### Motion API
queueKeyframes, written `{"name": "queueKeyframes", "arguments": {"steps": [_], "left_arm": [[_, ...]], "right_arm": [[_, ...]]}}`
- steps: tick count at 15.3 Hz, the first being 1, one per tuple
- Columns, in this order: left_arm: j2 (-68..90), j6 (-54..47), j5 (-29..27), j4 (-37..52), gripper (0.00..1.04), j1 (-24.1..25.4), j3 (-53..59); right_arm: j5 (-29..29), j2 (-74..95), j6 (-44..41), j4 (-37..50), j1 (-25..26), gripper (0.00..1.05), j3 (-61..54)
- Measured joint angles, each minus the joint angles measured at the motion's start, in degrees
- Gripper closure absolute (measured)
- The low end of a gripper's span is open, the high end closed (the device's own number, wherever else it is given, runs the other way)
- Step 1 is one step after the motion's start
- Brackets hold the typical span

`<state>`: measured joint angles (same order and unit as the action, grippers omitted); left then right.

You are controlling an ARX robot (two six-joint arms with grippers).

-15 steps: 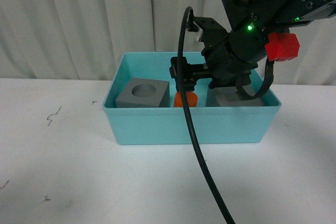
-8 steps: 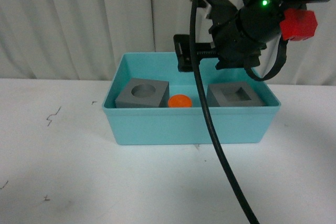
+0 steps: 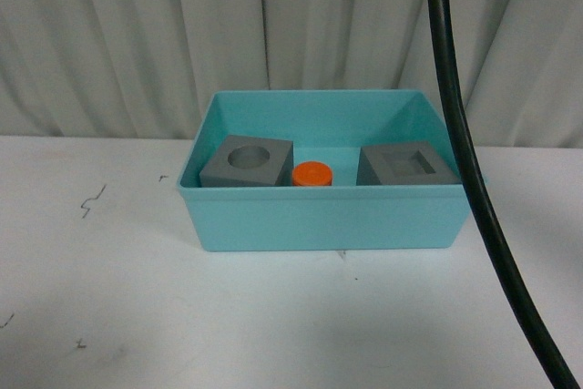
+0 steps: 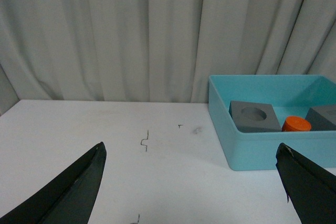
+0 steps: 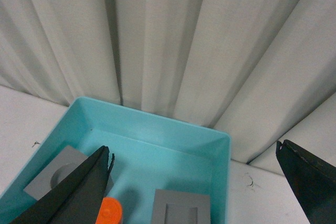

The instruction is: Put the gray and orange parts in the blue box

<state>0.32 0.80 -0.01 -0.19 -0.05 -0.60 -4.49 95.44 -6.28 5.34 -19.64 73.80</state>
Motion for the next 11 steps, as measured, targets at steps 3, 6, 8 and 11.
{"name": "queueKeyframes", "arguments": {"steps": [3, 6, 8, 11], "left_arm": [[0.0, 0.0, 0.0, 0.0, 0.07, 0.0, 0.0], [0.0, 0.0, 0.0, 0.0, 0.07, 0.0, 0.0], [0.0, 0.0, 0.0, 0.0, 0.07, 0.0, 0.0], [0.0, 0.0, 0.0, 0.0, 0.07, 0.0, 0.0]], "right_arm": [[-8.5, -9.9, -0.4, 12.6, -2.8, 0.16, -9.6], [-11.6, -23.4, 4.7, 25.2, 5.4, 0.54, -30.6], [-7.3, -29.4, 5.2, 29.5, 7.4, 0.81, -41.7], [-4.1, -37.6, 5.4, 32.8, 11.7, 1.03, -54.1]]}}
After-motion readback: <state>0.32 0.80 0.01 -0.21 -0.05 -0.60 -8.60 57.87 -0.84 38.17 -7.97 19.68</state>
